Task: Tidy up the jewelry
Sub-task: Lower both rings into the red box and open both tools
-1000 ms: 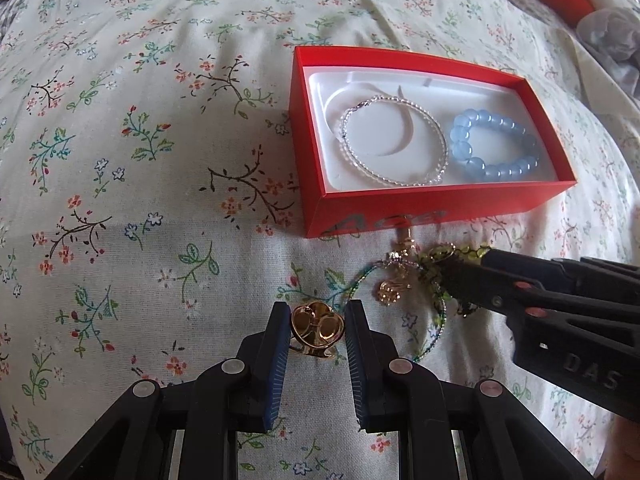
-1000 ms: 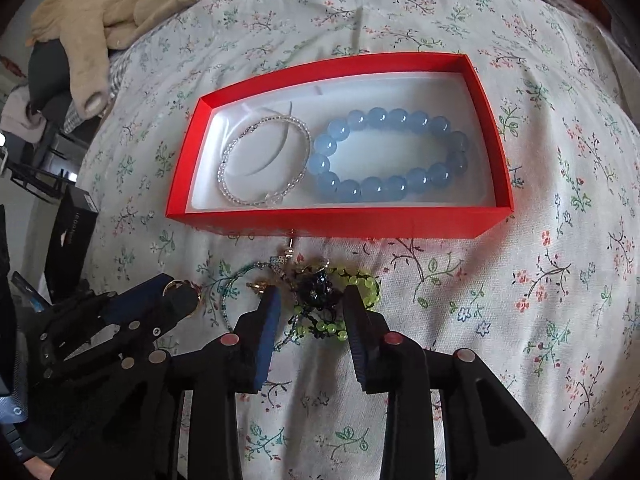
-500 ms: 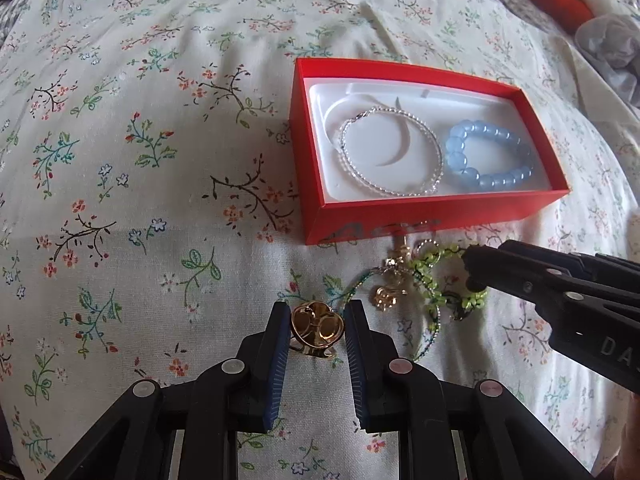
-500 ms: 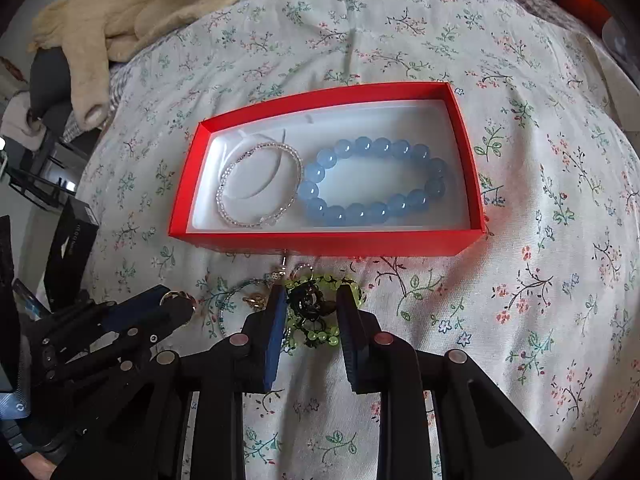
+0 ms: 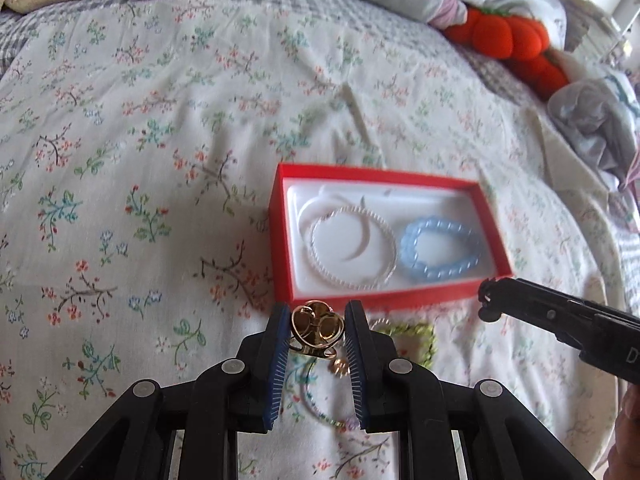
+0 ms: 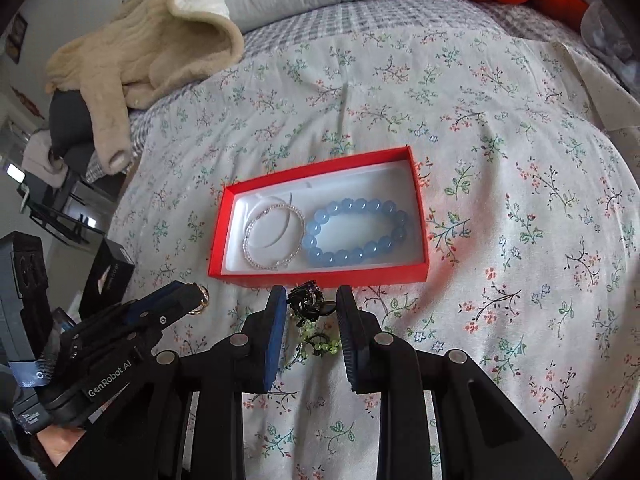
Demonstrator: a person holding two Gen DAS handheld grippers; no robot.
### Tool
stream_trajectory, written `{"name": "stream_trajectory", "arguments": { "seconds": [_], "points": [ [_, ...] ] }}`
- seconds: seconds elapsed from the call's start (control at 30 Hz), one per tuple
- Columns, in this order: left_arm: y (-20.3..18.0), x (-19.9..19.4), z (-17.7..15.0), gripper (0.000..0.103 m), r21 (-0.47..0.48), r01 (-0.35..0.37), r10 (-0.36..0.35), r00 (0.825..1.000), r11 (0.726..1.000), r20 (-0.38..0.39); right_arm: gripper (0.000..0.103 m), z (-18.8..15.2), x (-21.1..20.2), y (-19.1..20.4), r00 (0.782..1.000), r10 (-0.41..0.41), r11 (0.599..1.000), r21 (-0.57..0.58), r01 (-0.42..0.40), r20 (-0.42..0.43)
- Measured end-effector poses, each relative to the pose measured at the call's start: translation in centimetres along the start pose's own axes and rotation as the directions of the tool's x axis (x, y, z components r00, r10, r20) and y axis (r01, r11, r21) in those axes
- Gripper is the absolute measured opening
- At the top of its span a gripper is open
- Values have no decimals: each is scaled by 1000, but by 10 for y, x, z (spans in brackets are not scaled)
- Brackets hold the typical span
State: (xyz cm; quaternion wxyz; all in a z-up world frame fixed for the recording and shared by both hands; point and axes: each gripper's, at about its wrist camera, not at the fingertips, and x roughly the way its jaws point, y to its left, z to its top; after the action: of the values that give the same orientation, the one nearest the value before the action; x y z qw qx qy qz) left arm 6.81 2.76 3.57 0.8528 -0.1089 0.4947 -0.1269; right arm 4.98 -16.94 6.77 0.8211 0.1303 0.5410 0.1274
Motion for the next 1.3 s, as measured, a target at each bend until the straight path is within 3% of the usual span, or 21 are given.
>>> {"name": "stream_trajectory", "arguments": {
  "seconds": [0.3, 0.9, 0.97, 1.03, 1.3],
  "points": [
    [-13, 13, 12, 22, 6, 31, -32, 998, 999, 63, 28, 19, 0, -25, 999, 15, 996, 85, -19, 44],
    [-20, 50, 21, 23, -8, 1, -1, 1000, 1000, 23, 29, 31, 26, -37, 999, -23, 995, 97, 20, 29],
    [-19, 50, 22, 27, -12, 4, -4, 1000, 1000, 16, 29, 32, 26, -37, 999, -19, 995, 101, 15, 33],
    [-20, 47, 22, 38, -12, -4, 4, 1000, 1000, 17, 29, 32, 25, -38, 1000, -9, 995, 102, 6, 30],
    [-22, 35, 14, 46, 3, -49, 49, 999, 999, -8, 37, 26, 11, -32, 999, -15, 997, 80, 12, 37]
  ]
}}
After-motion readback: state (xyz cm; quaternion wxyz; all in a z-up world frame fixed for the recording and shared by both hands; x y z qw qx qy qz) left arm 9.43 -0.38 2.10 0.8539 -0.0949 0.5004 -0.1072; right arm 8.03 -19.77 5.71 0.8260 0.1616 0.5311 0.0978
